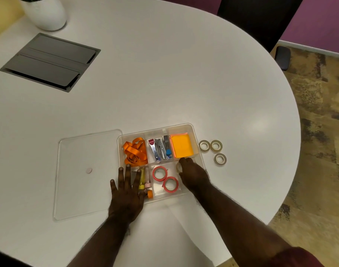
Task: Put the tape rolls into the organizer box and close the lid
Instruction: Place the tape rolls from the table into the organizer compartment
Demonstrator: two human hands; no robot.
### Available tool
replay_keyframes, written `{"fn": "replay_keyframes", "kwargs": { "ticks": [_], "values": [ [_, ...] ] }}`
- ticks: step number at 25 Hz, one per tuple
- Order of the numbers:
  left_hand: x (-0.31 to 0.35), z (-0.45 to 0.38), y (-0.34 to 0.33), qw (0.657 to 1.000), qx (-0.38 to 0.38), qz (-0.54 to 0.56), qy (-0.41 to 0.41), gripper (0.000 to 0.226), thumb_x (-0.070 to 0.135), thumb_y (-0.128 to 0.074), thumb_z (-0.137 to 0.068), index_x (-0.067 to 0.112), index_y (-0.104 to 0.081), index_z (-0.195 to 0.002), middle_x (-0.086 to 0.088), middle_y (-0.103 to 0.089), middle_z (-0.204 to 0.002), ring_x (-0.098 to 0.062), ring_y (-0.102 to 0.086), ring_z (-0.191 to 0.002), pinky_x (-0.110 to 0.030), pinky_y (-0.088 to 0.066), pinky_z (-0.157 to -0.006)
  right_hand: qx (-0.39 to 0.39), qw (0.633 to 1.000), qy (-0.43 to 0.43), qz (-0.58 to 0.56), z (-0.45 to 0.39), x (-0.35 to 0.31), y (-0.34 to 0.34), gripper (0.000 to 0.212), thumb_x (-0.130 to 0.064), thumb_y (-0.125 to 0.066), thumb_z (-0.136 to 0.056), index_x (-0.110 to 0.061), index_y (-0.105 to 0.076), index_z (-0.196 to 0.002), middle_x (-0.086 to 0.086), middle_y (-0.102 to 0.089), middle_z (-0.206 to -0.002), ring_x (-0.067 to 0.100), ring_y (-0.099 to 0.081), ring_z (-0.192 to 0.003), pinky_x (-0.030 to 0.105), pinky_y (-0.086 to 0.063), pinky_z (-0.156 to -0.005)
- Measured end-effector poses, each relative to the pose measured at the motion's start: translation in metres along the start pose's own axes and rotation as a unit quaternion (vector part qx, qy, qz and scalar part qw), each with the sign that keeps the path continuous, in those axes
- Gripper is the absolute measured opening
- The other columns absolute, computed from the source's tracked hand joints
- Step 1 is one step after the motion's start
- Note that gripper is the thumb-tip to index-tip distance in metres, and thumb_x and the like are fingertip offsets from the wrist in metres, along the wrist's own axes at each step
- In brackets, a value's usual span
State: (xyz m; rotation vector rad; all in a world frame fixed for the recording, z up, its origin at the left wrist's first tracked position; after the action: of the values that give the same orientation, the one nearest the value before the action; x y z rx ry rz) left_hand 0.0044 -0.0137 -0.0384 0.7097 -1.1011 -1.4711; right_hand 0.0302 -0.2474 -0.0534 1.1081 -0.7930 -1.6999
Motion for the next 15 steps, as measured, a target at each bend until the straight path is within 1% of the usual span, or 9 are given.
{"fn": "replay_keyframes", "kwargs": {
  "ticks": [2, 4, 6, 7, 8, 10, 13, 15],
  "values": [
    [0.000, -0.001, -0.001, 1.000, -0.001, 0.003, 0.004, 0.084, 0.064, 0.004, -0.087, 0.016, -0.028, -0.148, -0.021, -0.015, -0.158, -0.043, -0.009, -0.145, -0.071, -0.021, -0.110, 0.050, 0.998, 0.032, 0.002, 0.003, 0.008, 0.011, 0.036, -0.022, -0.057, -0.094, -0.017, -0.051, -0.129, 0.007, -0.063, -0.123, 0.026, -0.067, -0.099, 0.036, -0.056, -0.080],
    [-0.001, -0.002, -0.002, 1.000, 0.001, 0.006, 0.006, 0.087, 0.066, 0.009, -0.084, 0.018, -0.022, -0.150, -0.019, -0.009, -0.160, -0.041, -0.003, -0.146, -0.070, -0.017, -0.112, 0.138, 0.989, 0.042, -0.030, 0.006, 0.025, 0.032, 0.027, -0.020, -0.056, -0.091, -0.021, -0.059, -0.118, 0.004, -0.067, -0.111, 0.027, -0.068, -0.090, 0.035, -0.054, -0.072],
    [-0.002, -0.002, -0.005, 1.000, 0.004, 0.005, 0.009, 0.088, 0.067, 0.012, -0.081, 0.021, -0.017, -0.150, -0.017, -0.002, -0.160, -0.039, 0.003, -0.147, -0.068, -0.014, -0.114, 0.211, 0.976, -0.016, -0.052, 0.004, 0.055, 0.053, 0.027, -0.015, -0.058, -0.087, -0.023, -0.062, -0.111, 0.003, -0.066, -0.109, 0.030, -0.066, -0.090, 0.038, -0.055, -0.070],
    [-0.002, -0.002, -0.006, 1.000, 0.007, 0.006, 0.011, 0.088, 0.067, 0.013, -0.081, 0.021, -0.016, -0.150, -0.016, -0.001, -0.160, -0.038, 0.004, -0.147, -0.068, -0.013, -0.114, 0.218, 0.974, -0.050, -0.041, 0.003, 0.071, 0.059, 0.029, -0.012, -0.058, -0.085, -0.022, -0.062, -0.112, 0.004, -0.064, -0.111, 0.032, -0.064, -0.093, 0.039, -0.055, -0.071],
    [-0.003, -0.002, -0.006, 1.000, 0.008, 0.006, 0.011, 0.088, 0.067, 0.013, -0.081, 0.021, -0.016, -0.150, -0.016, -0.001, -0.160, -0.038, 0.004, -0.147, -0.068, -0.013, -0.114, 0.204, 0.976, -0.080, -0.016, 0.003, 0.086, 0.061, 0.031, -0.012, -0.057, -0.085, -0.020, -0.061, -0.115, 0.006, -0.061, -0.114, 0.034, -0.061, -0.097, 0.040, -0.055, -0.071],
    [-0.002, -0.002, -0.006, 1.000, 0.003, 0.003, 0.012, 0.087, 0.067, 0.011, -0.082, 0.021, -0.016, -0.151, -0.017, -0.002, -0.161, -0.039, 0.003, -0.147, -0.069, -0.014, -0.114, 0.145, 0.981, -0.124, 0.042, 0.005, 0.109, 0.054, 0.031, -0.020, -0.055, -0.090, -0.017, -0.058, -0.121, 0.009, -0.056, -0.121, 0.035, -0.057, -0.102, 0.043, -0.056, -0.073],
    [-0.001, -0.002, -0.004, 1.000, -0.003, 0.001, 0.011, 0.082, 0.063, 0.004, -0.087, 0.018, -0.023, -0.150, -0.019, -0.010, -0.160, -0.042, -0.005, -0.146, -0.071, -0.020, -0.111, 0.071, 0.985, -0.144, 0.060, 0.007, 0.126, 0.034, 0.034, -0.031, -0.060, -0.088, -0.019, -0.056, -0.120, 0.008, -0.051, -0.124, 0.033, -0.056, -0.102, 0.043, -0.056, -0.075],
    [-0.001, -0.002, -0.004, 1.000, -0.004, 0.001, 0.013, 0.082, 0.063, 0.003, -0.088, 0.017, -0.025, -0.149, -0.020, -0.013, -0.159, -0.043, -0.008, -0.146, -0.071, -0.021, -0.110, 0.057, 0.985, -0.148, 0.068, 0.007, 0.129, 0.024, 0.034, -0.032, -0.062, -0.086, -0.020, -0.056, -0.118, 0.007, -0.051, -0.124, 0.032, -0.055, -0.103, 0.041, -0.056, -0.074]
  ]
}}
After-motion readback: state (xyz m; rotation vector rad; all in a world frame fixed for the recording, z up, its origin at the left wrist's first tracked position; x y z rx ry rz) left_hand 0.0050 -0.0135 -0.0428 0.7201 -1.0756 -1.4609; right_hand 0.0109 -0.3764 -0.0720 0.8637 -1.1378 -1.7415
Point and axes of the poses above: each hand's wrist, its own z-axis away from the middle knuckle, its own y-axis out of the back of the hand, x = y × z, the point moved 2 cm from there along -z, towards the middle knuckle
